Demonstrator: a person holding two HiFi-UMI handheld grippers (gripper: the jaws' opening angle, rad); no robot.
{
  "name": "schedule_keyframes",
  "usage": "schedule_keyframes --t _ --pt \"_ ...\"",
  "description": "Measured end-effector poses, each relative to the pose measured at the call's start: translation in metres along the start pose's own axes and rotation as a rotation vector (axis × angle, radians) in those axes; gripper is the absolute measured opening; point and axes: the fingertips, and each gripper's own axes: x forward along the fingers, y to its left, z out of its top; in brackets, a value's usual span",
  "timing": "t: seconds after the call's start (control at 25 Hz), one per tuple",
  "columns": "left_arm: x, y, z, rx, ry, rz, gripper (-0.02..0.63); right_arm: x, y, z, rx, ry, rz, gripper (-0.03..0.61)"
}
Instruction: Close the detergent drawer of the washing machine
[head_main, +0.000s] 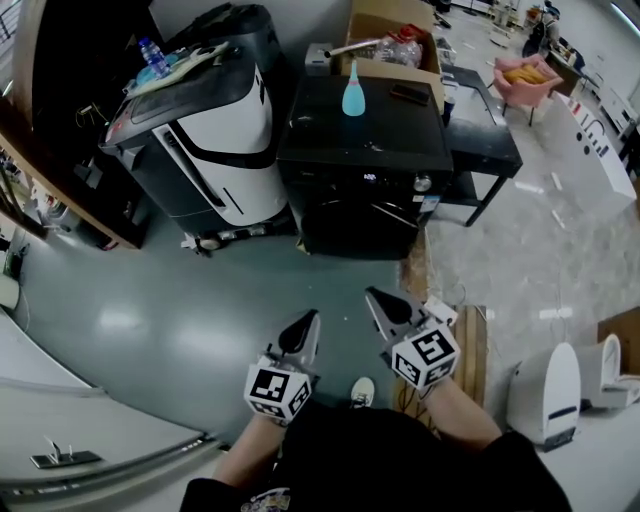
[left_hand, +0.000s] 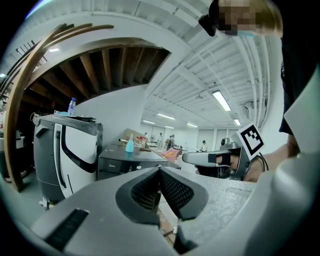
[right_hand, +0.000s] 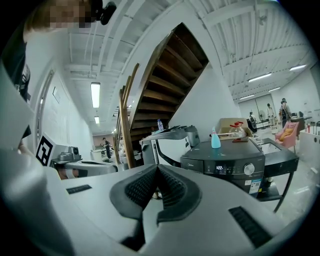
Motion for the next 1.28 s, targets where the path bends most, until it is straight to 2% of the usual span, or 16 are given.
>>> schedule_keyframes --t 1.28 --pt "-0.005 -0.029 -0.003 0.040 0.012 -0.002 0.003 -0.030 -0.001 -0.005 0.018 -0.016 -0.012 -0.002"
